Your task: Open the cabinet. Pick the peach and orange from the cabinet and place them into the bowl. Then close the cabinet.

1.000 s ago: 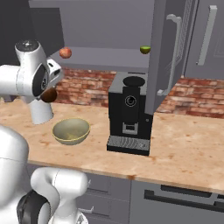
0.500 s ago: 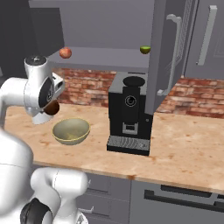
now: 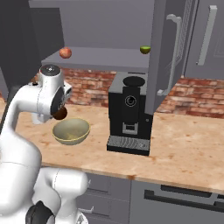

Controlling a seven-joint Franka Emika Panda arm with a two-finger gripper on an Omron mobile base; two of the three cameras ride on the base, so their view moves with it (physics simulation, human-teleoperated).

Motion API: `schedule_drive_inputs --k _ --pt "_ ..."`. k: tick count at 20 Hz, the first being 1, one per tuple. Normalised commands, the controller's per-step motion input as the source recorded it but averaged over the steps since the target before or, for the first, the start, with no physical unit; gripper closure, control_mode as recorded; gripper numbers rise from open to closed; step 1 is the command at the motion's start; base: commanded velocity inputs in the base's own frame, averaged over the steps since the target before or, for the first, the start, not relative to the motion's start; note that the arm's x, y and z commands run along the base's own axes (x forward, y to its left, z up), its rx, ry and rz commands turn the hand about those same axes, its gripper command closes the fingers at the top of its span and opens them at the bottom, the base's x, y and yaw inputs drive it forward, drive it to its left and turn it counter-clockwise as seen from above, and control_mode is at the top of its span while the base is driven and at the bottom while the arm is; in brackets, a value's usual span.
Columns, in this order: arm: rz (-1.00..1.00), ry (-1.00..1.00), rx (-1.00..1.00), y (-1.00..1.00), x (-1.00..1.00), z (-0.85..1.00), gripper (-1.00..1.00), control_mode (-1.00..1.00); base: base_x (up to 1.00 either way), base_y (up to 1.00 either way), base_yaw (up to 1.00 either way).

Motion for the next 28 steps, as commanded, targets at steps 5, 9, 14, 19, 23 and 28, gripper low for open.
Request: schedule_drive_inputs --k 5,9,14,19,23,28 --pt "0.03 0.02 0.0 -0.03 0.6 -0.3 1.0 -1.0 0.0 0.0 0.0" --pt "0.0 0.05 0.0 0.0 0.67 -0.29 1.0 -1.0 0.0 0.0 0.0" --pt "0.0 0.05 -0.02 0.0 0.56 -0.31 1.0 -1.0 0.0 0.0 0.0" --pt "0.0 0.1 -0.06 0.0 0.35 -0.39 1.0 -1.0 0.0 0.0 0.0" --pt "0.0 0.07 -0.08 0.06 0.17 -0.35 1.0 -1.0 0.0 0.0 0.0" --pt "0.0 0.02 -0.07 0.09 0.02 -0.26 1.0 -1.0 0.0 0.0 0.0"
